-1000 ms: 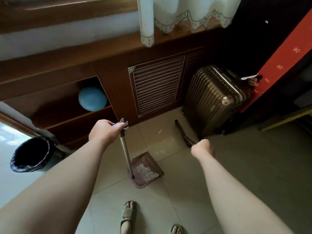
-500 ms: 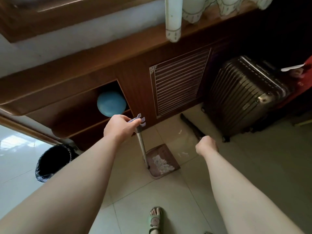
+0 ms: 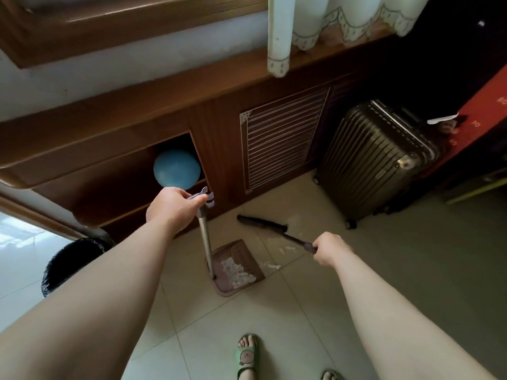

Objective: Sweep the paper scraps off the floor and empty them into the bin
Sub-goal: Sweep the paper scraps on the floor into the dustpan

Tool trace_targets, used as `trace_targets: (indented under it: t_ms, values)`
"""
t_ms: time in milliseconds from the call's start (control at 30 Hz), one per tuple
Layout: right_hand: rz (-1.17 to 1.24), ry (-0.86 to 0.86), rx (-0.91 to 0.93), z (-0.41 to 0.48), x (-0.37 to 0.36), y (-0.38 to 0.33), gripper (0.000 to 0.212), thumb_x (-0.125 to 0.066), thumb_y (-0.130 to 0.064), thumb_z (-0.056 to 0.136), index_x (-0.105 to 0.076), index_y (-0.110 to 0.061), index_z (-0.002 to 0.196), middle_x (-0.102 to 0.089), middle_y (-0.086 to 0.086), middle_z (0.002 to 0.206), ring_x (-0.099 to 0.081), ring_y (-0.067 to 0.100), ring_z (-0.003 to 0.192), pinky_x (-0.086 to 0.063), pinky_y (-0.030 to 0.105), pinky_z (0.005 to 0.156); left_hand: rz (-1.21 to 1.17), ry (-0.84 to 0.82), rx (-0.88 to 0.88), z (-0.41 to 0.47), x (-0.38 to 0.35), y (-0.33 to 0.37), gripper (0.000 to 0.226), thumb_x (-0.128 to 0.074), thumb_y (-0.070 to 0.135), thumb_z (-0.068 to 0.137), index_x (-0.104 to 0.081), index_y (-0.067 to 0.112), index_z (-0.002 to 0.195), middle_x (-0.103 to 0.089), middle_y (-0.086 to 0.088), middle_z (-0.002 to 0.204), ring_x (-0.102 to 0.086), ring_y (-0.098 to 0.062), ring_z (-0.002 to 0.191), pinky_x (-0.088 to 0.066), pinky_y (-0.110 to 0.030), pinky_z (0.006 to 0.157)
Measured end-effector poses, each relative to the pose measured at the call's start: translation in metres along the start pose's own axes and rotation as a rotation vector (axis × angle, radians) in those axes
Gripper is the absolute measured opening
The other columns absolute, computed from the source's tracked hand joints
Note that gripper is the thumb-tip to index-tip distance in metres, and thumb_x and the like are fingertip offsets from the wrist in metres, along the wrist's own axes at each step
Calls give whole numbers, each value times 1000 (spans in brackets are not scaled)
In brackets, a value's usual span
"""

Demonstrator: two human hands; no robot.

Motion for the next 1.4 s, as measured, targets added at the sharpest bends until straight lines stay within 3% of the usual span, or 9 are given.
trace_targets:
  t_ms: [167, 500, 800, 900, 1133, 1267, 1400]
  values:
    - [-94, -10, 27, -25, -8, 9, 21, -57, -29, 93, -70, -21, 107, -67, 3, 99, -63, 24, 91, -52, 32, 78, 16, 20, 12, -18, 2, -11, 40, -63, 59, 82, -72, 21, 90, -72, 1, 87, -66, -23, 86, -51, -34, 76]
    - [-250, 84, 54, -72, -7, 32, 24, -62, -18, 88, -69, -23, 110, -66, 2, 100, -60, 23, 85, -47, 29, 71, -8, 54, 34, -86, -6, -32, 45, -63, 61, 82, -70, 22, 103, -70, 2, 95, -61, -19, 88, -40, -30, 71]
    - [29, 259, -68, -97, -6, 113, 20, -64, -25, 91, -67, -17, 109, -66, 7, 103, -62, 27, 95, -51, 32, 78, -3, 107, 49, -144, -15, -56, 51, -62, 62, 83, -71, 18, 106, -67, 2, 88, -61, -20, 84, -39, -30, 64]
    - [157, 283, -123, -91, -15, 125, 21, -64, -23, 91, -67, -11, 108, -66, 11, 105, -56, 28, 87, -47, 30, 75, -19, 101, 56, -150, -19, -65, 51, -62, 62, 83, -72, 16, 104, -67, 1, 86, -62, -20, 84, -39, -30, 62]
    - [273, 240, -206, -63, -32, 117, 26, -59, -13, 93, -63, -1, 117, -63, 18, 116, -60, 36, 106, -50, 37, 82, -9, 118, 78, -150, -18, -88, 52, -62, 60, 85, -72, 13, 103, -66, 1, 87, -59, -19, 83, -40, -30, 65]
    - [204, 148, -202, -63, -47, 97, 29, -56, -15, 95, -61, -1, 119, -61, 17, 122, -58, 35, 111, -42, 30, 76, 15, 119, 69, -143, -12, -100, 51, -62, 61, 84, -74, 13, 97, -66, 2, 80, -61, -17, 77, -41, -29, 59]
    - [216, 65, -192, -83, -71, 72, 24, -59, -16, 92, -66, -4, 111, -64, 14, 113, -55, 30, 85, -40, 25, 69, -10, 80, 62, -137, -5, -108, 46, -65, 59, 83, -75, 14, 93, -68, 1, 79, -62, -17, 76, -39, -28, 58]
Point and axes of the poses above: each hand's wrist, its own z-axis towards the middle knuckle, its own x-axis out of the back of the hand, y = z × x, the point moved 8 cm from there along z, towards the middle knuckle
